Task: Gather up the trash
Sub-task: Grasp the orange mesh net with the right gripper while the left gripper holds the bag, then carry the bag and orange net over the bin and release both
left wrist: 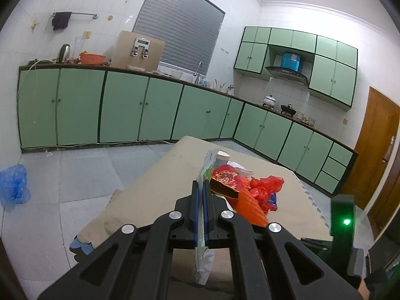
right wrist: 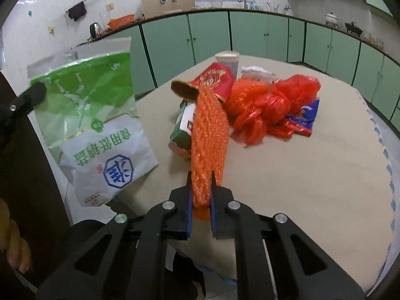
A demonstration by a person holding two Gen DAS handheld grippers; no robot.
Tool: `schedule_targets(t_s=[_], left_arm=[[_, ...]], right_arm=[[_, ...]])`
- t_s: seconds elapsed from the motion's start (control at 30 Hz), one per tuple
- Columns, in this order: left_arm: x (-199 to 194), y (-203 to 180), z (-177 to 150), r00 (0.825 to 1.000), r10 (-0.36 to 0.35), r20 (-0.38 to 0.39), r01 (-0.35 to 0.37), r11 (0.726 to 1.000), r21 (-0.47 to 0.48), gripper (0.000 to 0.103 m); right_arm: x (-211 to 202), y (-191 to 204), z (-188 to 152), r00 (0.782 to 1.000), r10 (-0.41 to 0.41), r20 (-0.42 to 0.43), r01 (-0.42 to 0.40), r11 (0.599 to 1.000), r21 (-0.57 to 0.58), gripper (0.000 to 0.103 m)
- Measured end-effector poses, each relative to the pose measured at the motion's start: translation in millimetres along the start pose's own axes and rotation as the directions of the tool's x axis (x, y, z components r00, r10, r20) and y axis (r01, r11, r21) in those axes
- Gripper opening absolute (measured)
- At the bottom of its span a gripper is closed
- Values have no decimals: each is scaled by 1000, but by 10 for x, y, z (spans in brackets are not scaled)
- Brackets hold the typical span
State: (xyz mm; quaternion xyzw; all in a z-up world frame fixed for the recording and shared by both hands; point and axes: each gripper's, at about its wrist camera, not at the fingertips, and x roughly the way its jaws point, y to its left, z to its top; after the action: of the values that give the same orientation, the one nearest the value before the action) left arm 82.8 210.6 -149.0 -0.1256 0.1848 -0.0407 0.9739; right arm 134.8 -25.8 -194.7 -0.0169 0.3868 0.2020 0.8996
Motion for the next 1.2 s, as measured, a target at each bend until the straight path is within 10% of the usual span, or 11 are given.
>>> schedule_targets(t_s=[0.53,0.83,1.03,1.2], left_arm=[[-336,-607,136,999,-39,20,38,997,63,3],[-336,-1496,240,977,-213,-6,212,966,151,3],[-22,-2431,128,914,-395,-92,405,889,214,3],[424,-3304,-145,812,-543,-216,582,785,212,3]], right_arm=[[-1239,-495,-79,991,-17,135,12,999,38,9],[-1932,-1432,-352,964,-192,183,157,969,191,9],[-2178,-2308,-717,931,-341,132,279,895,347,9],[-2104,-3058,-1174,908,-419,8,370,811,453,9]])
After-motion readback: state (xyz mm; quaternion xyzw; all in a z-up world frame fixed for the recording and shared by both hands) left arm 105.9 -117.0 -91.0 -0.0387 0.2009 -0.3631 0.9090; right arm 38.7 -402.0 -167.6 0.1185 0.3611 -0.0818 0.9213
